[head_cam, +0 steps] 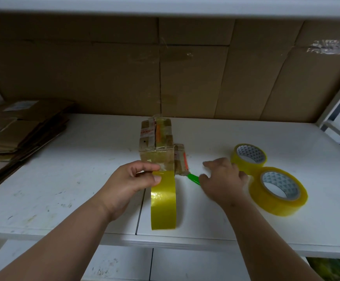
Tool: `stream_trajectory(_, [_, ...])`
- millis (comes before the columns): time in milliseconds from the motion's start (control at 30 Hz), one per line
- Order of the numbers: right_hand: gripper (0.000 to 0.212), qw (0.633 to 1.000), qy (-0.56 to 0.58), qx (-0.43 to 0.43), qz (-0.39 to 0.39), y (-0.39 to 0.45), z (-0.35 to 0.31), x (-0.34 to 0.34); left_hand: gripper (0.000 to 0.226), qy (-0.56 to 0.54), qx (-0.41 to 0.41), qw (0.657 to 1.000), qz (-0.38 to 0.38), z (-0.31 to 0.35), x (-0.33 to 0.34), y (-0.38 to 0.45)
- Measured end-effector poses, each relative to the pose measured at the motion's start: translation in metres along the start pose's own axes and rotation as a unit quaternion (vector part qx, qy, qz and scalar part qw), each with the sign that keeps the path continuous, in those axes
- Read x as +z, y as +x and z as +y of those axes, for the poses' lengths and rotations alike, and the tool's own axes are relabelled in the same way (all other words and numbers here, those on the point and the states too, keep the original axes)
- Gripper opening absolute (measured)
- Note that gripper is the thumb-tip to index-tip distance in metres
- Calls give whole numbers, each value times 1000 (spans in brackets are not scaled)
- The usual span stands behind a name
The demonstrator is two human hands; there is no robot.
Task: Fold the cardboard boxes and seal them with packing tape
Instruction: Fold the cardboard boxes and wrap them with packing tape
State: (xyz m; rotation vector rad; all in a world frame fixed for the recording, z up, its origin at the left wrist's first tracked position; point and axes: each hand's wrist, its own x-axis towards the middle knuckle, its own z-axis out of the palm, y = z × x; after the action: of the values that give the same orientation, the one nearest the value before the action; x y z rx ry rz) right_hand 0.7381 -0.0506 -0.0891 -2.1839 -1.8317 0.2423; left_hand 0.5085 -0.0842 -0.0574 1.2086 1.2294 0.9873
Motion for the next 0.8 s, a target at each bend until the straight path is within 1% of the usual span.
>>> stream_trajectory(33, [33, 995, 103, -3, 6, -2, -9, -4, 38, 1, 1, 1000, -2, 0, 0, 0])
stream_trajectory(67, [22, 975, 224, -8, -15, -4, -19, -9, 38, 4, 3, 1000, -5, 1, 0, 0])
stream_trajectory(100, [13, 940, 335, -14, -63, -6, -31, -13, 40, 7, 7, 1000, -8, 0, 0, 0])
stream_trajectory(133, [12, 906, 408, -25, -113, -10, -41, -16, 44, 11, 11, 1000, -10, -1, -1, 0])
stream_trajectory(167, [12, 882, 441, -31, -160, -13, -50, -17, 44, 14, 16, 1000, -12, -1, -1, 0])
stream_trajectory(200, [9, 870, 450, -31, -197, -13, -56, -17, 39, 16, 23, 1000, -13, -2, -2, 0])
stream_trajectory(233, [6, 864, 453, -21, -216, -13, -61, -16, 34, 18, 29, 999, -15, -1, -2, -1])
stream_trajectory(267, [4, 861, 458, -5, -219, -13, -65, -15, 32, 22, 34, 999, -19, -1, -2, -2])
stream_trajectory(333, [3, 855, 478, 28, -200, -12, -70, -14, 34, 38, 38, 998, -31, 0, -1, -4])
stream_trajectory(400, [8, 862, 472, 36, -182, -11, -73, -14, 38, 50, 43, 997, -42, 2, -1, -6])
stream_trajectory(500, [6, 879, 442, 14, -178, -14, -76, -15, 45, 24, 37, 999, -21, 3, 0, -7])
stream_trajectory(567, [18, 905, 396, -10, -155, -16, -79, -17, 51, 16, 29, 999, -11, 3, 0, -7])
stream_trajectory(667, [25, 961, 247, -75, -101, -21, -85, -21, 54, 9, 25, 999, -17, 2, -3, -5])
stream_trajectory(700, [25, 971, 203, -102, -76, -23, -86, -23, 56, 13, 26, 999, -24, 2, -4, -5])
stream_trajectory(733, [23, 975, 176, -129, -52, -23, -85, -25, 58, 19, 27, 999, -29, 2, -5, -3])
stream_trajectory(800, [20, 970, 144, -196, -7, -24, -82, -27, 63, 35, 23, 999, -27, 3, -8, -2])
